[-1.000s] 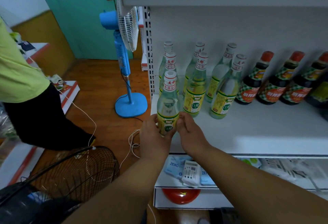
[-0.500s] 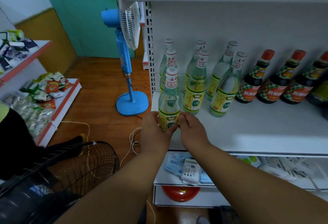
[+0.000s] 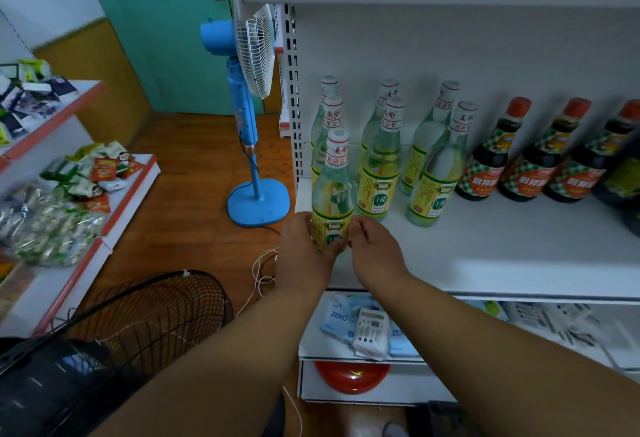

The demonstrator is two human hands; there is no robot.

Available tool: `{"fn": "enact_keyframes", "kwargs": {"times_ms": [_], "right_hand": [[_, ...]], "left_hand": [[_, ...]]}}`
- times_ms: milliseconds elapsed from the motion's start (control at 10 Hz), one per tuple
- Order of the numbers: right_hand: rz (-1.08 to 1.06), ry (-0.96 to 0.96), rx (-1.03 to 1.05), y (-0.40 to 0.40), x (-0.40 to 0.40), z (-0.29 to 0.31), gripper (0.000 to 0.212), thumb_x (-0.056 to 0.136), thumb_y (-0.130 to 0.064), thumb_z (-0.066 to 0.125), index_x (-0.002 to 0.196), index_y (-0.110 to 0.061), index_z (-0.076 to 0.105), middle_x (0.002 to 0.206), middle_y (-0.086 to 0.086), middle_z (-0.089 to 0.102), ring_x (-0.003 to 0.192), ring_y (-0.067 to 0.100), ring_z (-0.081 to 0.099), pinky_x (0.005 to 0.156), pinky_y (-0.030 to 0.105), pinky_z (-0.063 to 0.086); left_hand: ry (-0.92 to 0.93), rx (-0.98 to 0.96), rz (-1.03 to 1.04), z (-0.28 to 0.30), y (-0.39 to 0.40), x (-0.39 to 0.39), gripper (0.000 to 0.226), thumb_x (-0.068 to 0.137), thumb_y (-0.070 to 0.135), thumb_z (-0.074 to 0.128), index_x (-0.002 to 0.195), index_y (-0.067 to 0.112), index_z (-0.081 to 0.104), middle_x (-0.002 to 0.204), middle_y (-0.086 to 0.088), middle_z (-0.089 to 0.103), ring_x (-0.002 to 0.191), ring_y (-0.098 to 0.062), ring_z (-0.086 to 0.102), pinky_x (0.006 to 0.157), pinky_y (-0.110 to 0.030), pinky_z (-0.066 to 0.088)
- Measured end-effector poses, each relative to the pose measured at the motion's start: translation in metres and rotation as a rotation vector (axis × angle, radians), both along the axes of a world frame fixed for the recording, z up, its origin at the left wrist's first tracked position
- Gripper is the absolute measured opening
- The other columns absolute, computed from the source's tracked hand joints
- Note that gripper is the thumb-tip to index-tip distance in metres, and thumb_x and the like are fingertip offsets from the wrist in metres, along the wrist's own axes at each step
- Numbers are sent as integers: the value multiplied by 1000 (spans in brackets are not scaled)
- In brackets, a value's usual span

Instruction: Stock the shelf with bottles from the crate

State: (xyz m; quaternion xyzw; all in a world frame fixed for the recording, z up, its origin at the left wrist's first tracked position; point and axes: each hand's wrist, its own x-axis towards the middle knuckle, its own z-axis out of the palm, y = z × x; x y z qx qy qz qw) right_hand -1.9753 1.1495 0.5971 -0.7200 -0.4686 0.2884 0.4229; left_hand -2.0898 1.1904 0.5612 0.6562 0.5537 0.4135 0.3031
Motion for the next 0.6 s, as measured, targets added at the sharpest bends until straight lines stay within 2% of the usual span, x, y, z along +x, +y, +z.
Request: {"fn": "enact_keyframes", "kwargs": {"times_ms": [100,300,400,500,600], "right_hand": [[-11,-9,4,-1,0,0,21,102,-29,40,99,-22,60,98,-2,63,86,12,56,64,22,37],[-30,-4,-28,-2,-3,0,21,102,-30,39,101,-22,58,100,-2,64,88,14,56,72,27,37],[-21,-5,-37,-5,-5,5,21,103,-29,38,105,-22,58,100,-4,61,88,12,54,72,26,36],[-15,-36,-43,-8,-3,9,25,103,-30,38,113,-18,58,100,-5,59,85,9,51,68,24,35],[-35,-84,-64,-14,4,13,33,102,-34,40,123,-14,55,110,1,61,91,13,53,76,25,35]], "left_hand": [[2,2,-5,0,-1,-1,58,70,31,85,117,18,53,110,1,54,103,-13,56,86,-39,53],[14,-54,-29,-4,3,-3,60,64,46,79,113,25,53,106,5,56,100,-13,60,81,-42,56],[18,-67,-34,1,2,-2,60,69,35,84,118,22,52,110,3,56,103,-13,58,85,-42,55],[8,-73,-10,7,-7,-3,70,72,32,84,130,16,48,121,-1,53,109,-15,56,92,-39,52],[31,-16,97,8,-30,-7,61,76,33,80,125,14,48,116,-1,52,105,-18,56,88,-40,52]]}}
